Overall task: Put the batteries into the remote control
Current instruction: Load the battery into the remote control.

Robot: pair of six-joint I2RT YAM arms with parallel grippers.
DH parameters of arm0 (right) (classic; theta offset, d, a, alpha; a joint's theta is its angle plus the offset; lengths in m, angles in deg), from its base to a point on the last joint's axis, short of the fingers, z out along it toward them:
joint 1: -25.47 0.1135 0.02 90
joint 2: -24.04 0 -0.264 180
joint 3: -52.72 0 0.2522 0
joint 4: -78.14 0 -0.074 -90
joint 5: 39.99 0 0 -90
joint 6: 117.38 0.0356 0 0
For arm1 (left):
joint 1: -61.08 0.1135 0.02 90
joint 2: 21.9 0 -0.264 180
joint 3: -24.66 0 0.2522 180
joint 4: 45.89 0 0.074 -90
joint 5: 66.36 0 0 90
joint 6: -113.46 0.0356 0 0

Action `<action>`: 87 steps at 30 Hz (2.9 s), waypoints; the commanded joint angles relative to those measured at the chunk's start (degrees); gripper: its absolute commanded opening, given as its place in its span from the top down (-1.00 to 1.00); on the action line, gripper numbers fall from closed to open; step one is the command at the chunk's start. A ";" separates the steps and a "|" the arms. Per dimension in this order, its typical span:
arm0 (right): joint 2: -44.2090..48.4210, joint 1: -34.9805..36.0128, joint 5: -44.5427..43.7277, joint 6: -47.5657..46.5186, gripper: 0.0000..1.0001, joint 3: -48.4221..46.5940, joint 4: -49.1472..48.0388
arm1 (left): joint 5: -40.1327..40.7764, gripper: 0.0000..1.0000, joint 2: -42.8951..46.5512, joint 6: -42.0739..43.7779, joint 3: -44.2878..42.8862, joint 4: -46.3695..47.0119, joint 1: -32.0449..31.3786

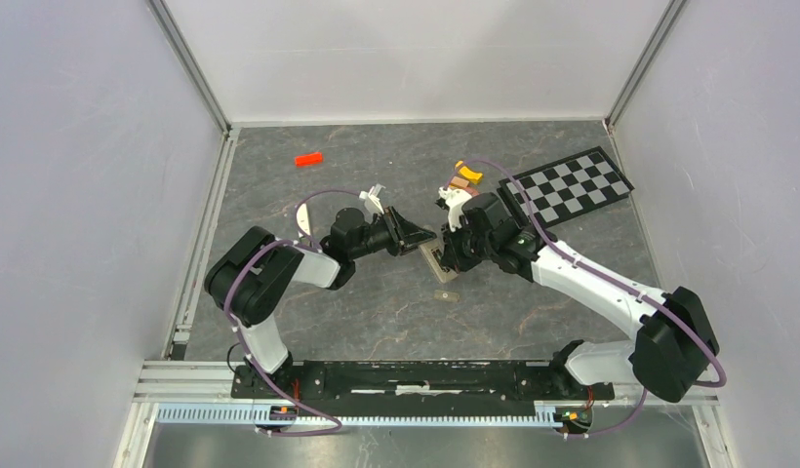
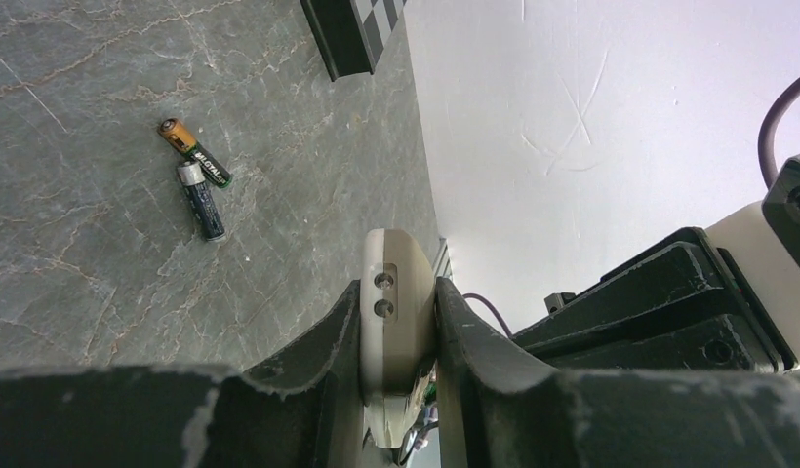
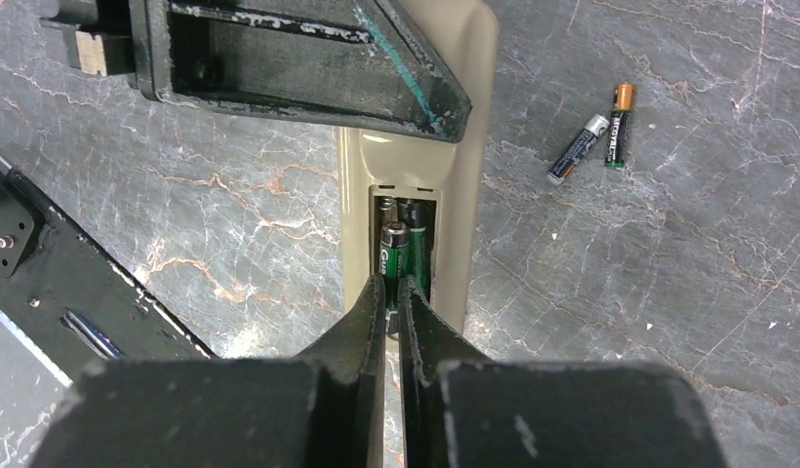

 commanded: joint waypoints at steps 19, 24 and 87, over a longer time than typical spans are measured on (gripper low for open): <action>3.15 1.39 -5.09 3.10 0.28 -3.44 -0.91 | -0.06 0.96 -0.02 -6.45 -1.58 6.25 -0.19; 3.75 1.39 -6.87 3.72 0.34 -2.18 -2.60 | 0.02 0.96 0.17 -6.77 -1.27 6.49 -0.19; 32.66 1.20 -17.57 46.52 -0.54 26.09 -47.13 | 9.70 0.96 9.39 -37.08 1.65 17.80 -0.27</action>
